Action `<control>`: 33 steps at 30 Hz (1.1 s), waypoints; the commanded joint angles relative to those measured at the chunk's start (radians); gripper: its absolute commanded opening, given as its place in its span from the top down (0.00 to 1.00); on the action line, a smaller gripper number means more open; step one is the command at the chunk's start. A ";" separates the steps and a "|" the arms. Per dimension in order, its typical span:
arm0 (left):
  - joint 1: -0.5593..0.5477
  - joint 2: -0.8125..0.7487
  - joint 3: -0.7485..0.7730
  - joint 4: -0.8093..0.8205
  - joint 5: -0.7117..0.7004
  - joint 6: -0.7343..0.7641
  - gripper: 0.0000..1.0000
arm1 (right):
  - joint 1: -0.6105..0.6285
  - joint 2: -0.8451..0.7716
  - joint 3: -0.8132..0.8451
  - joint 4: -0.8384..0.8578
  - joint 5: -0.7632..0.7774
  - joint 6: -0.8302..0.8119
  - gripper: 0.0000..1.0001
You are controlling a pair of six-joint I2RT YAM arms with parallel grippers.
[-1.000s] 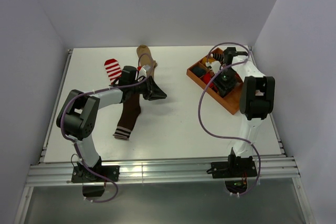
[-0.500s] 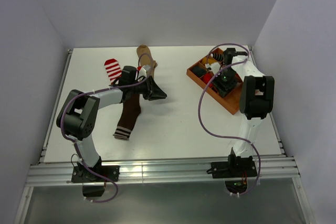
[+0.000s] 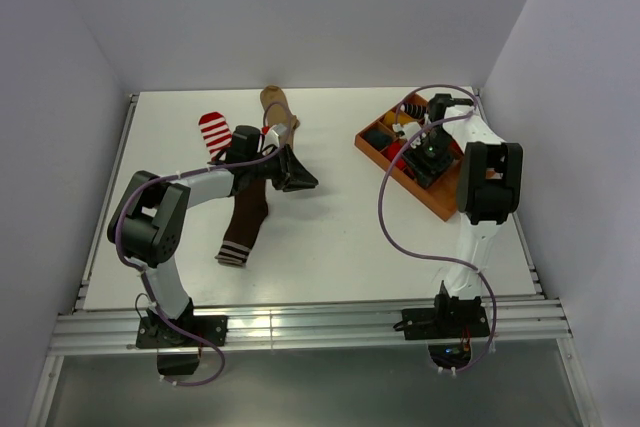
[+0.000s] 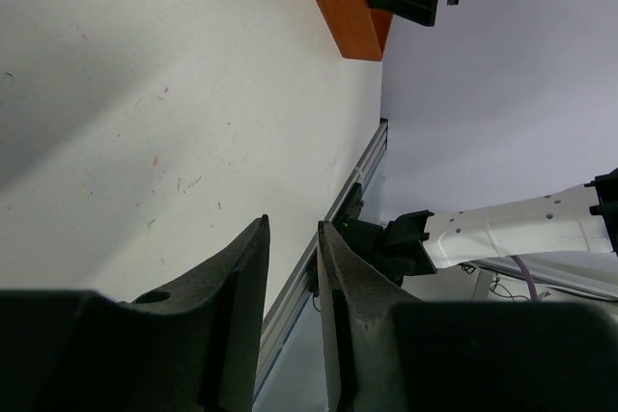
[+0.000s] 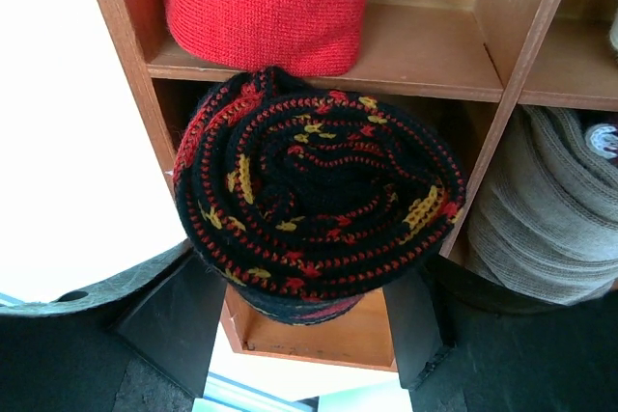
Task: Roll the socks
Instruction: Place the sock in the storage box.
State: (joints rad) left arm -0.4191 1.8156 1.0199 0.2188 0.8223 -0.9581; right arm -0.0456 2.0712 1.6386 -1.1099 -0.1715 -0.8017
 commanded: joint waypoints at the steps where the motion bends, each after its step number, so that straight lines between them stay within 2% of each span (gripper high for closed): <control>1: 0.005 -0.013 0.029 0.016 0.011 0.022 0.67 | -0.008 -0.028 0.040 -0.080 -0.031 -0.017 0.31; 27: 0.003 -0.010 0.029 0.013 0.009 0.024 0.66 | -0.019 -0.011 0.133 -0.090 -0.086 0.027 0.30; 33: 0.003 -0.007 0.028 0.019 0.011 0.021 0.67 | -0.019 0.006 0.118 -0.058 -0.086 0.058 0.37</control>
State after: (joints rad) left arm -0.4191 1.8160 1.0199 0.2192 0.8223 -0.9577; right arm -0.0589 2.0708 1.7325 -1.1862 -0.2382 -0.7700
